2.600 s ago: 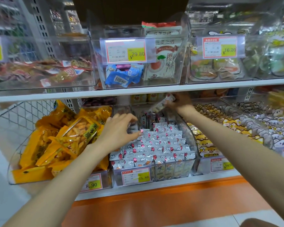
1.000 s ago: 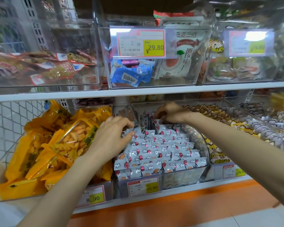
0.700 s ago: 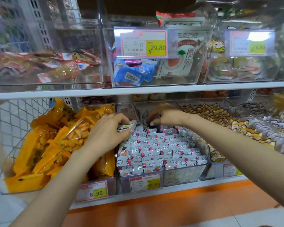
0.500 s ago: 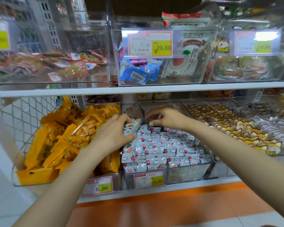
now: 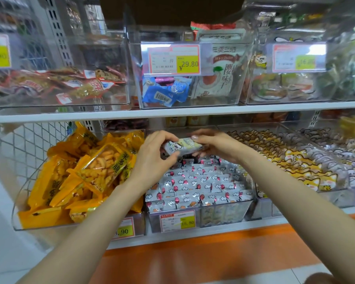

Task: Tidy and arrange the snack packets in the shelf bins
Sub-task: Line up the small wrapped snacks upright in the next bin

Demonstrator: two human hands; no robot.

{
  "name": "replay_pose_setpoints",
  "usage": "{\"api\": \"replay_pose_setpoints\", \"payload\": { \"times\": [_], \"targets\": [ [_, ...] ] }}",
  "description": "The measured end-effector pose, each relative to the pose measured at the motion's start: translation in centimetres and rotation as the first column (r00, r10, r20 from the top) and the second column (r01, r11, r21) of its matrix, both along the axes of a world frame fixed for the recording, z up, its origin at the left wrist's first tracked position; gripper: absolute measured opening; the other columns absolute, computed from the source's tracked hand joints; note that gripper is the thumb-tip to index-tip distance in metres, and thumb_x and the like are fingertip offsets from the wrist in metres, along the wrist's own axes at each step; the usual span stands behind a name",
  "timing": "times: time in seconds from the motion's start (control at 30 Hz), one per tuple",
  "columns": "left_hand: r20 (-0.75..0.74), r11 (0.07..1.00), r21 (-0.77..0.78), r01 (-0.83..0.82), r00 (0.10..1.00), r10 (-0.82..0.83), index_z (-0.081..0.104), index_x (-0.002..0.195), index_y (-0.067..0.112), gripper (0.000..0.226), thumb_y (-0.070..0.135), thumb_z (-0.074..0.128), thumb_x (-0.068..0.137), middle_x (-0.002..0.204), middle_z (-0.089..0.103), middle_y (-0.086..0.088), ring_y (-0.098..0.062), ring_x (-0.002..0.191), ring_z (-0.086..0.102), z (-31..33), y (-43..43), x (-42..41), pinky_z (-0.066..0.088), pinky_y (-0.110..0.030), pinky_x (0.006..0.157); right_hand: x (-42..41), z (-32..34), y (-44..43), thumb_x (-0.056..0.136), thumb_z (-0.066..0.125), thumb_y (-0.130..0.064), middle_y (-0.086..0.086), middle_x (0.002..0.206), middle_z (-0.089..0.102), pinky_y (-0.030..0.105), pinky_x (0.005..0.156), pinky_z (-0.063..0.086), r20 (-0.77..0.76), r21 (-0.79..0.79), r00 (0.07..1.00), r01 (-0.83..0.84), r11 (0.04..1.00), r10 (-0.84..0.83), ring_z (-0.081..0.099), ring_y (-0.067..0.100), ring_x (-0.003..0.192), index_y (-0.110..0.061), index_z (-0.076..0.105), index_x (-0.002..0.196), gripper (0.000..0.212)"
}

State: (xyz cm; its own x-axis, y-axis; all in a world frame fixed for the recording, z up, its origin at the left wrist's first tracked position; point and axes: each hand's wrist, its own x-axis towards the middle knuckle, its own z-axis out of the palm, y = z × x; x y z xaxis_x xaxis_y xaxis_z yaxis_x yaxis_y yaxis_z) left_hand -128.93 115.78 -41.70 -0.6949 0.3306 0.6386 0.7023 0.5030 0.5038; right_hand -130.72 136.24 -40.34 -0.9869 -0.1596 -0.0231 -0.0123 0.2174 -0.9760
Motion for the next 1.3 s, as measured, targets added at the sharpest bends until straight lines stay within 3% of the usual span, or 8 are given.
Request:
{"api": "replay_pose_setpoints", "payload": {
  "times": [0.13,0.37,0.53,0.7,0.83,0.9,1.0,1.3],
  "targets": [
    [0.218,0.986,-0.160,0.038,0.976,-0.003,0.047,0.126,0.013,0.052,0.026,0.071,0.081,0.117,0.056,0.005,-0.009,0.109,0.052,-0.2,0.6,-1.1,0.041,-0.012,0.088,0.2,0.2,2.7,0.085,0.063,-0.010,0.009,0.082,0.072,0.017,0.054,0.053,-0.056,-0.059,0.988,0.142,0.988,-0.145,0.067,0.016,0.064,-0.015,0.065,0.099,0.015],
    [0.310,0.758,-0.640,0.121,0.944,0.112,0.047,0.132,0.014,0.052,0.037,0.062,0.088,0.134,0.053,-0.004,-0.021,0.118,0.052,0.3,3.5,-5.9,0.043,-0.031,0.098,0.4,0.6,6.5,0.084,0.063,0.002,0.011,0.078,0.062,0.019,0.043,0.052,-0.178,-0.196,0.892,0.382,0.903,-0.415,0.062,0.013,0.043,-0.012,0.058,0.082,0.015],
    [0.471,0.616,-0.742,0.263,0.859,0.201,0.034,0.140,0.010,0.062,0.036,0.059,0.090,0.139,0.046,-0.011,-0.025,0.121,0.049,-0.6,5.9,-8.3,0.040,-0.034,0.102,0.2,-0.2,7.1,0.075,0.065,0.015,0.005,0.088,0.059,0.018,0.049,0.054,-0.228,-0.114,0.894,0.370,0.922,-0.387,0.065,0.009,0.053,-0.011,0.057,0.081,0.028],
    [0.532,0.466,-0.799,0.380,0.807,0.256,0.023,0.147,0.015,0.062,0.031,0.052,0.094,0.151,0.029,-0.009,-0.027,0.135,0.033,-0.2,6.9,-9.6,0.030,-0.038,0.110,-0.6,-0.9,6.8,0.065,0.075,0.013,-0.003,0.095,0.055,0.013,0.073,0.050,-0.381,0.080,0.853,0.415,0.906,-0.357,0.055,0.016,0.094,-0.008,0.057,0.107,0.050],
    [0.543,0.360,-0.824,0.438,0.791,0.281,0.021,0.148,0.019,0.059,0.025,0.049,0.096,0.153,0.025,-0.009,-0.024,0.131,0.035,-0.4,7.5,-10.1,0.028,-0.041,0.110,-0.8,-1.3,6.0,0.068,0.078,0.004,0.003,0.094,0.058,0.011,0.068,0.046,-0.360,0.158,0.874,0.403,0.902,-0.328,0.056,0.014,0.086,-0.007,0.057,0.107,0.046],
    [0.524,0.312,-0.842,0.439,0.804,0.283,0.020,0.149,0.018,0.057,0.024,0.045,0.098,0.155,0.020,-0.008,-0.026,0.139,0.025,-0.4,7.7,-10.1,0.022,-0.043,0.113,-1.0,-1.4,5.6,0.068,0.078,0.003,0.005,0.096,0.059,0.022,0.075,0.051,-0.378,0.181,0.876,0.389,0.903,-0.301,0.059,0.019,0.088,-0.011,0.057,0.104,0.045],
    [0.517,0.310,-0.846,0.433,0.808,0.282,0.021,0.148,0.015,0.055,0.021,0.044,0.098,0.156,0.018,-0.008,-0.027,0.143,0.018,-0.2,7.8,-10.1,0.019,-0.042,0.114,-0.9,-1.3,5.1,0.070,0.075,0.005,0.009,0.102,0.062,0.033,0.079,0.054,-0.351,0.186,0.896,0.352,0.917,-0.273,0.061,0.022,0.091,-0.012,0.056,0.105,0.043],
    [0.507,0.339,-0.847,0.408,0.813,0.287,0.019,0.148,0.009,0.060,0.024,0.047,0.097,0.154,0.021,-0.012,-0.028,0.141,0.022,0.3,7.5,-10.7,0.021,-0.038,0.113,-1.3,-1.6,4.8,0.072,0.074,0.006,0.002,0.096,0.063,0.033,0.084,0.053,-0.335,0.164,0.914,0.295,0.941,-0.229,0.062,0.022,0.094,-0.015,0.055,0.103,0.042]
  ]
}}
